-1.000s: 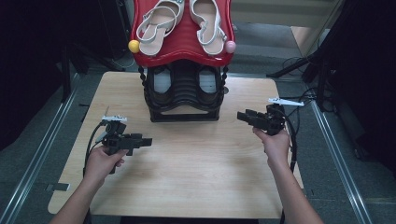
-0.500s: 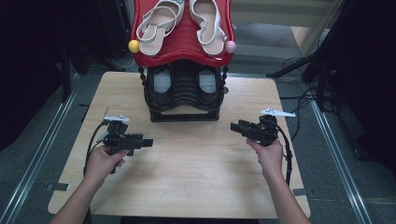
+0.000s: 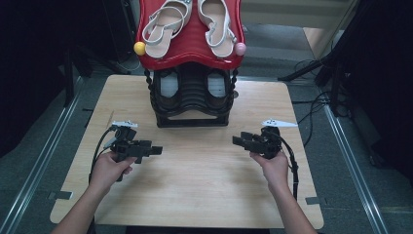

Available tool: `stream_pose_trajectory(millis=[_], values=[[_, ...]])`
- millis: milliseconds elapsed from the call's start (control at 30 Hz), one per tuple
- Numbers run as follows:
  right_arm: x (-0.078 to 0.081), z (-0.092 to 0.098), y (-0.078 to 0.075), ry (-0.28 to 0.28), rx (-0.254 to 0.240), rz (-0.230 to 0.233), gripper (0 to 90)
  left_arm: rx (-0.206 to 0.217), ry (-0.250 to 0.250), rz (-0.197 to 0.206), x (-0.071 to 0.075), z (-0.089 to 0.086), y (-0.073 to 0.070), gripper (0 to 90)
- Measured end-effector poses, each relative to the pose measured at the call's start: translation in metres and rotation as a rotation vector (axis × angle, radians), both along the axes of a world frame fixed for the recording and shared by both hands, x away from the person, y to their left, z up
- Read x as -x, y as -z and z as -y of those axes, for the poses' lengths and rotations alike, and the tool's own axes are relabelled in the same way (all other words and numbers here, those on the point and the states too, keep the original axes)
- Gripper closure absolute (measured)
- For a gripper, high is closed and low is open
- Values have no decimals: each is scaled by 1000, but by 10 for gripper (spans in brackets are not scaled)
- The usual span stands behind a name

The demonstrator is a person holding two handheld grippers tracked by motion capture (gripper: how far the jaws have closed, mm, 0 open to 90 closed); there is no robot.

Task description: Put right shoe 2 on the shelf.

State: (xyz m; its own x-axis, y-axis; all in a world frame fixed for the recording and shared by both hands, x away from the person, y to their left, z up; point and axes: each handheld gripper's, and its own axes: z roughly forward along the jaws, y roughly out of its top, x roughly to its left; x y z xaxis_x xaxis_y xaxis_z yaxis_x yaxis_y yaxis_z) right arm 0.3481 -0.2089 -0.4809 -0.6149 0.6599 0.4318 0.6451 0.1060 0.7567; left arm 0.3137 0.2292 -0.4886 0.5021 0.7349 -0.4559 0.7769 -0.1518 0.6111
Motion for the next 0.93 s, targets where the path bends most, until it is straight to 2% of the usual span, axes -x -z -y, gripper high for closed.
stream_pose_trajectory(millis=[300, 633, 767, 800, 933], values=[[1, -6, 3, -26, 26, -1, 452, -2, 9, -4, -1, 2, 1, 294], [1, -6, 3, -28, 24, -7, 452, -7, 14, -12, -1, 2, 2, 289], [1, -7, 4, -32, 32, -9, 452, -24, 11, -27, -2, 6, 5, 263], [0, -7, 5, -32, 36, -10, 451, -31, 23, -27, -3, 7, 6, 260], [-1, -8, 7, -40, 48, -14, 441, -75, 42, -18, -3, 14, 10, 241]])
